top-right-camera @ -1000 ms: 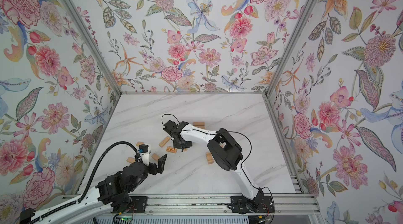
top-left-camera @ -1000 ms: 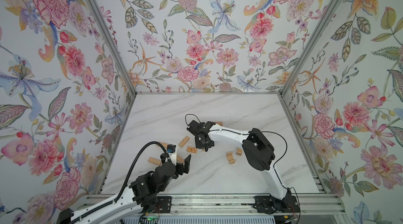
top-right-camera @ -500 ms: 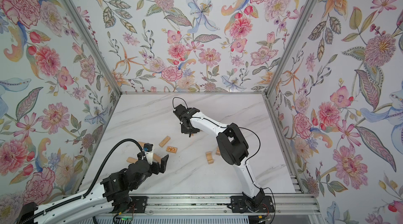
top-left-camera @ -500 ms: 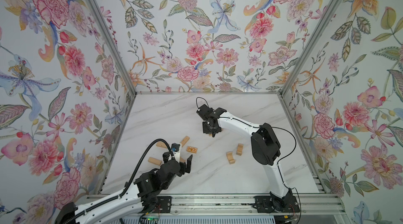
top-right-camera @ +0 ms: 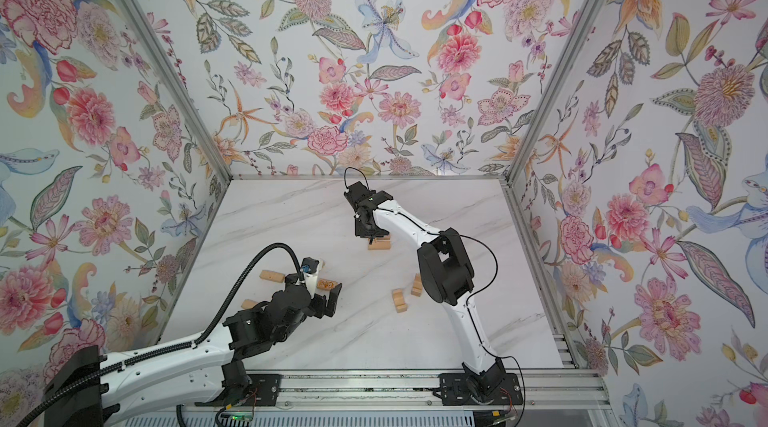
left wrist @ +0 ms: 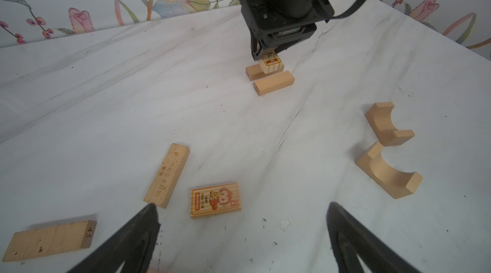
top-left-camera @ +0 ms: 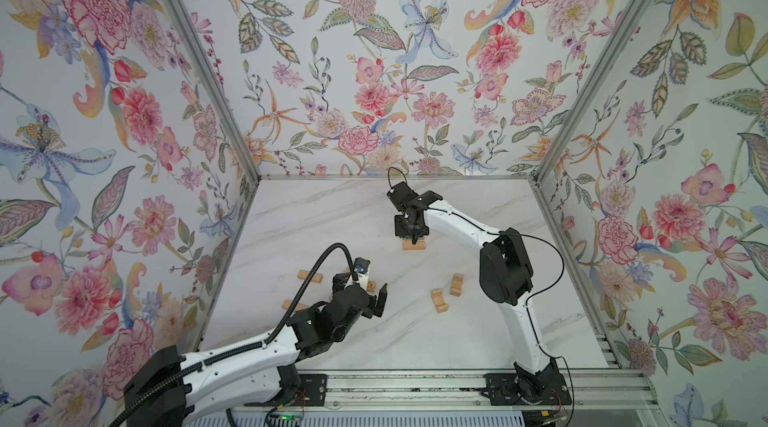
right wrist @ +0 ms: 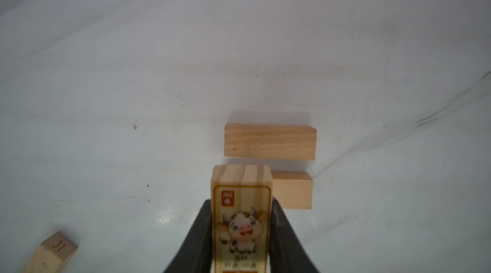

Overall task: Build the wood block tower
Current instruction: 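Lift the Ox block with the right gripper and carry it to the two bars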

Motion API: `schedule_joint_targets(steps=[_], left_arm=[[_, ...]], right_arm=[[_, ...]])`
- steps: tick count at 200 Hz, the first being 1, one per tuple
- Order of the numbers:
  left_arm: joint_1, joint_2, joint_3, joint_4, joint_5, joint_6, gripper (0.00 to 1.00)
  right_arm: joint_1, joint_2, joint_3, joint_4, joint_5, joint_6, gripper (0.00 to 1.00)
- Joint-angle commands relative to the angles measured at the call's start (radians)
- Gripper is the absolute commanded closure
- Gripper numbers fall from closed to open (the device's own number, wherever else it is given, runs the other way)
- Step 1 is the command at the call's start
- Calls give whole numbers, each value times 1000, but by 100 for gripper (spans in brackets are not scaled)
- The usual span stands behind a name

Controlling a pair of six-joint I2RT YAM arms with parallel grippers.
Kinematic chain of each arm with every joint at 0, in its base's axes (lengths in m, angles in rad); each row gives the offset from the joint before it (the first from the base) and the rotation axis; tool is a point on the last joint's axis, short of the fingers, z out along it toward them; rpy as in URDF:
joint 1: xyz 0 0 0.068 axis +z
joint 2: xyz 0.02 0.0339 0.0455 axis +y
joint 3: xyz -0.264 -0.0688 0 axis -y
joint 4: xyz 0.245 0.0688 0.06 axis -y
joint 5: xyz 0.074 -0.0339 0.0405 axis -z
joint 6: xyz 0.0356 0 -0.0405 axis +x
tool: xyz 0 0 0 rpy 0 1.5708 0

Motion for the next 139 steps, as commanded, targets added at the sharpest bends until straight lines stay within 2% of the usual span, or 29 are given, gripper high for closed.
schedule_joint_targets(steps=[1, 139], left_arm=[[19, 15, 36, 37, 27, 30, 1], [60, -18, 7, 25, 40, 25, 1]], right_arm=[[-7, 29, 34, -26, -11, -19, 70], [-18, 89, 70, -26, -30, -22, 69]])
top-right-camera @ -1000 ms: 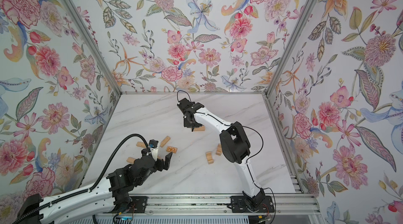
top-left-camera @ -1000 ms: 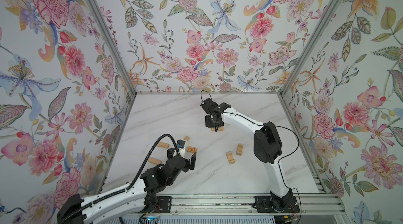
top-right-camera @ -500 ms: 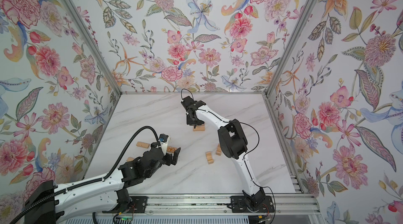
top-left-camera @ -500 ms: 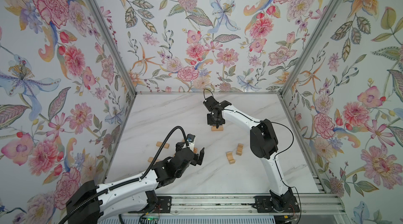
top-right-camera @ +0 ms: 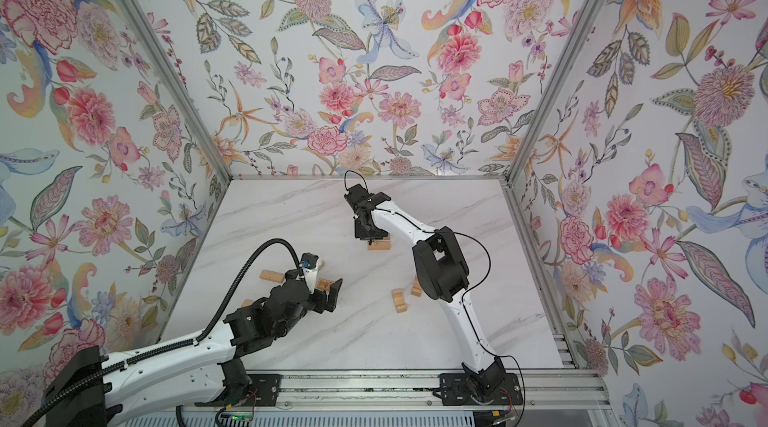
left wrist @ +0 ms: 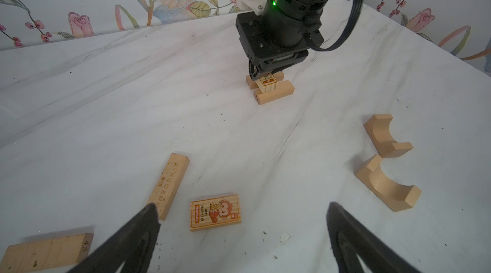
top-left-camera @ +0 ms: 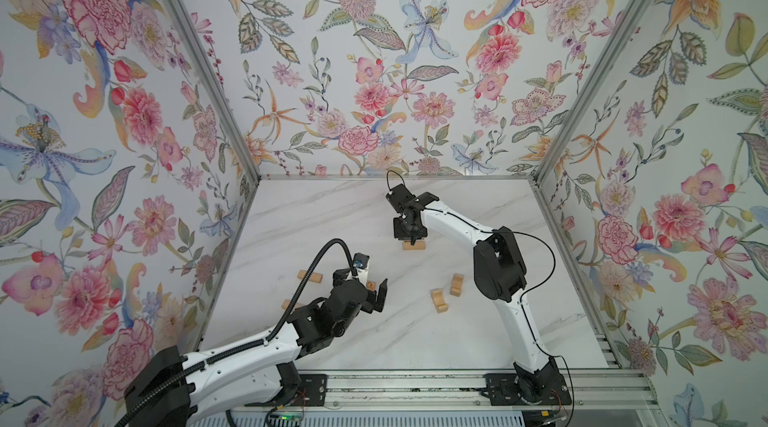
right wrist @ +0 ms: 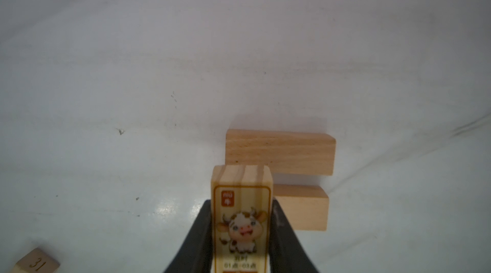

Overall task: Build the wood block tower
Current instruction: 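Lift the Ox block with the right gripper and carry it to the two bars, then stand the Ox block upright against the two bars and open the right gripper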

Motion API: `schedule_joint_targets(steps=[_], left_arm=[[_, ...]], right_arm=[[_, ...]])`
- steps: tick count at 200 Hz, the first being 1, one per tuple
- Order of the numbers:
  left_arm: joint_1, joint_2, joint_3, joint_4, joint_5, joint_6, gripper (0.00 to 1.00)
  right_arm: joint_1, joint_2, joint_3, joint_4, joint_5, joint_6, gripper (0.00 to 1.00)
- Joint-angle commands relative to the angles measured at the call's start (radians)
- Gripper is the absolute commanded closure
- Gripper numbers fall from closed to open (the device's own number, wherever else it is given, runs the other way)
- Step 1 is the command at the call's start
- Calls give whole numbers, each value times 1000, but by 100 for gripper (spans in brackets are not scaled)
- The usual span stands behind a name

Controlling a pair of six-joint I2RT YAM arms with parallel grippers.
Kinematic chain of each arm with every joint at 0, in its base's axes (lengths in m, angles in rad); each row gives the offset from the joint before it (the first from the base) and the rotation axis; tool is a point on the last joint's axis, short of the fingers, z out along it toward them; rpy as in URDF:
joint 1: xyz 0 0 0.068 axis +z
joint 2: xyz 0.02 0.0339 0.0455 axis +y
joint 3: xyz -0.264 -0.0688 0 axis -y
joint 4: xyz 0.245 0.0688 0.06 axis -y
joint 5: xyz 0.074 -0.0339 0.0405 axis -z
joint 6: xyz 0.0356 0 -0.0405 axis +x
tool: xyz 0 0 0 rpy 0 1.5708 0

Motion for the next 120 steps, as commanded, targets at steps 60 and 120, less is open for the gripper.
schedule_joint_targets(steps=[60, 120], left_arm=[[20, -27, -10, 1, 16, 7, 1], [25, -29, -13, -2, 17, 5, 1]], right_arm=[[-9, 55, 41, -21, -9, -16, 69], [-14, 64, 42, -20, -7, -16, 68]])
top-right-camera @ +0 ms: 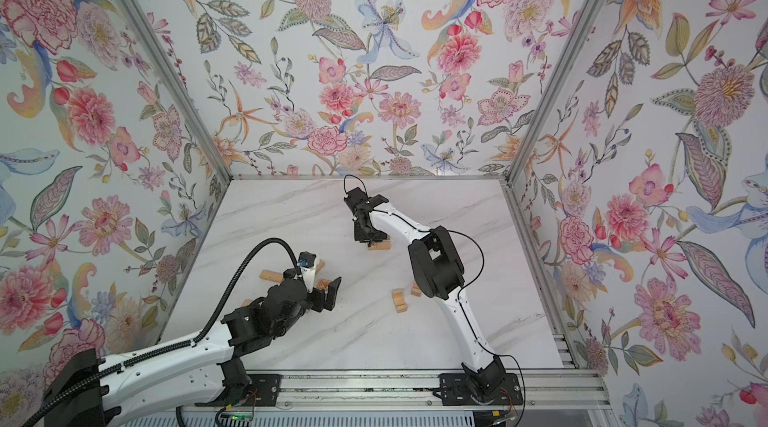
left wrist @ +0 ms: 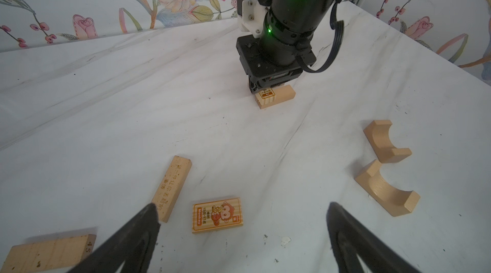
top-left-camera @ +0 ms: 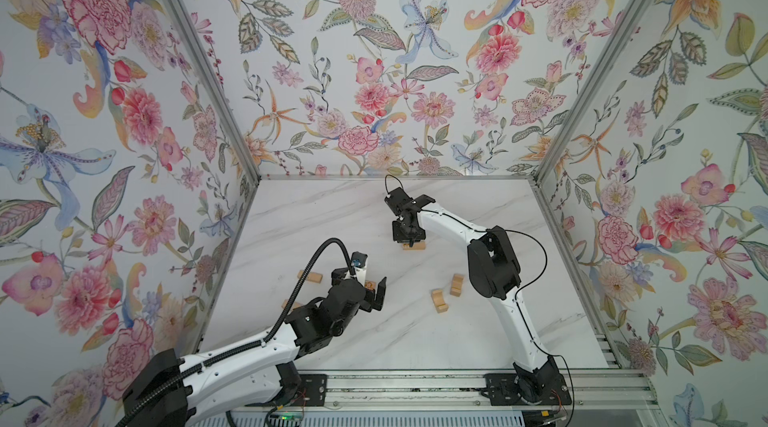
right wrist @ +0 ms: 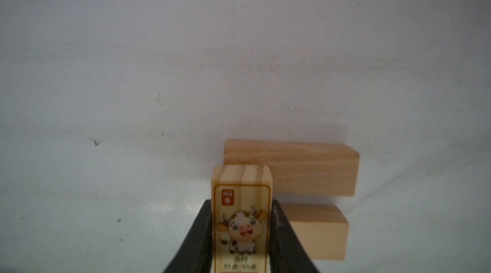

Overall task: Build the wood block tower
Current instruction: 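Stand the Ox block upright against the two bars and open the right gripper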

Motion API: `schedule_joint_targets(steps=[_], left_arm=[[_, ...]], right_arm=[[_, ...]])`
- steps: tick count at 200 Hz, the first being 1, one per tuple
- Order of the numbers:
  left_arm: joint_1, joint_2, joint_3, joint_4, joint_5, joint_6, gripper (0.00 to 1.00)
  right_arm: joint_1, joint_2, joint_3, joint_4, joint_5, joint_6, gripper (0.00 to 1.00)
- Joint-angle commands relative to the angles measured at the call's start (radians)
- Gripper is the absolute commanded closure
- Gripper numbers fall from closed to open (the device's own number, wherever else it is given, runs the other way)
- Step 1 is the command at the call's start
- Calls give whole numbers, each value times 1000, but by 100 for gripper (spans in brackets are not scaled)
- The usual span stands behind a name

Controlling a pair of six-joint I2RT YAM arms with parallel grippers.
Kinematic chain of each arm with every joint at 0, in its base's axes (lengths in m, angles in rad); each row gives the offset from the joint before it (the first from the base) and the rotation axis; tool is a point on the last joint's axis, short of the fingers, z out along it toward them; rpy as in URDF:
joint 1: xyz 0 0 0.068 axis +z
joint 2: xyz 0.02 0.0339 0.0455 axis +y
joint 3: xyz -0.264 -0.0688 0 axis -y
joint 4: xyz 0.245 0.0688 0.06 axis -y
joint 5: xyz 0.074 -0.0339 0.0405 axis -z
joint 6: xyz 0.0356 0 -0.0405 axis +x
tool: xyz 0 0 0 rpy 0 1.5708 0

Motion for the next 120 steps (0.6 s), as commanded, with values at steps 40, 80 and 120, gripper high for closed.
schedule_joint_targets(steps=[40, 80, 120], left_arm=[[17, -15, -12, 1, 15, 6, 1], [21, -12, -12, 0, 19, 7, 1], [22, -10, -11, 0, 26, 6, 1]], right_arm=[[-12, 10, 24, -20, 0, -14, 68], [-12, 10, 18, -21, -7, -10, 64], [-9, -10, 11, -19, 0, -4, 51]])
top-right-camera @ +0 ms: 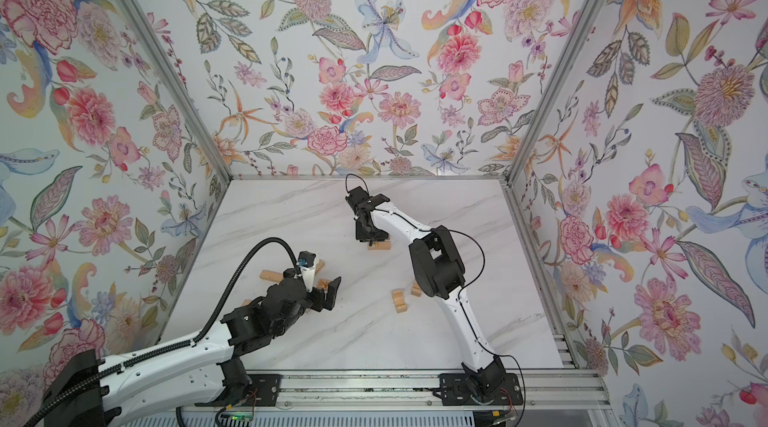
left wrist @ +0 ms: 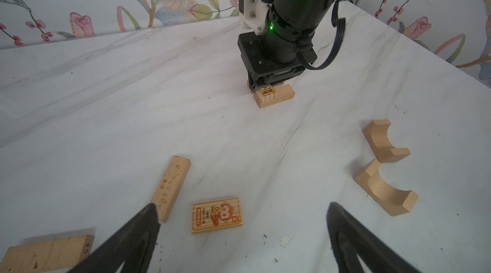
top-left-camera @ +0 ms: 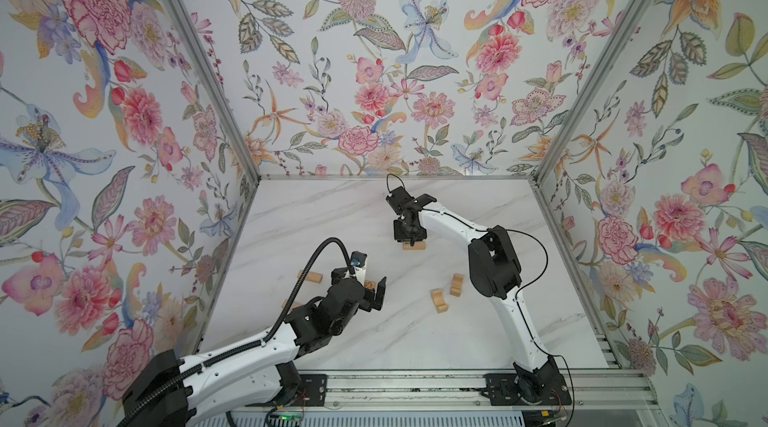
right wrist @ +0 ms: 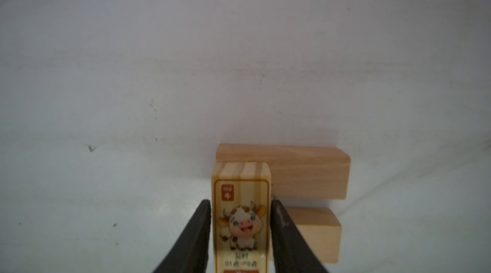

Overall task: Build the wood block tower
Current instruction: 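Stand the Ox block upright against the two bars and open the right gripper, then move the right gripper back over the printed Monkey block and lower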

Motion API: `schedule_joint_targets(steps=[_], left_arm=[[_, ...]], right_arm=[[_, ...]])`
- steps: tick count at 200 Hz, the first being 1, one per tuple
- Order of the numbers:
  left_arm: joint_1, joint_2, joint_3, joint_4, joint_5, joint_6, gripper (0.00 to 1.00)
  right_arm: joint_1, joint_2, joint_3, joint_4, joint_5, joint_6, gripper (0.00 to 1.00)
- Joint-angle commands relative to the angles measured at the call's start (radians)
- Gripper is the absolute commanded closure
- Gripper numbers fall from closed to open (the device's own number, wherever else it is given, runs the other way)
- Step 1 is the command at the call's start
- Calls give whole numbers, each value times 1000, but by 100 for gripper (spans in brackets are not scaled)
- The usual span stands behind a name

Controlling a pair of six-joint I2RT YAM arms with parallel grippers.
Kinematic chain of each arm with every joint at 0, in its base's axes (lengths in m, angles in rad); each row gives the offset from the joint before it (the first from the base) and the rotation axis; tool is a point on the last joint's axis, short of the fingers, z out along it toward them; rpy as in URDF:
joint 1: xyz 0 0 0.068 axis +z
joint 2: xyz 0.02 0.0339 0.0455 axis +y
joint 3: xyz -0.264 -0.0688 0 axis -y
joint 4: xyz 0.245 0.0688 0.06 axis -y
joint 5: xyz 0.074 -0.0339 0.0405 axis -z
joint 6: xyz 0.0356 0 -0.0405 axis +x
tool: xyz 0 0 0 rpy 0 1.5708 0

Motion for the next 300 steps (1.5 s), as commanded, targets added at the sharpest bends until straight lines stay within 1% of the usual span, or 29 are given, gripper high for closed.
schedule_joint_targets(steps=[1, 43, 79, 123, 142, 178, 201, 238, 256, 300], left_arm=[[13, -10, -11, 0, 7, 7, 1], [14, -23, 0, -12, 6, 14, 1], [14, -67, -5, -40, 0, 7, 1], [14, -178, -36, -125, -1, -54, 1], [13, -251, -62, -174, -6, -104, 1], [10, -409, -102, -281, -4, -184, 1], [10, -478, -112, -346, 0, -216, 1], [9, -532, -106, -400, 17, -254, 1], [9, -558, -110, -417, 20, -275, 1], [9, -580, -127, -428, 10, -301, 1]], right_arm=[[-1, -11, 10, -20, 1, -2, 51], [6, -61, 17, -18, 10, -7, 48], [16, -122, -2, -19, 9, -4, 47], [71, -200, -67, -17, 21, -17, 46], [111, -229, -112, 6, 15, -31, 42], [172, -286, -223, 79, -62, -32, 41], [211, -321, -292, 128, -87, -51, 38], [241, -355, -410, 226, -151, -65, 37], [256, -366, -461, 277, -178, -73, 35], [291, -349, -509, 343, -224, -106, 31]])
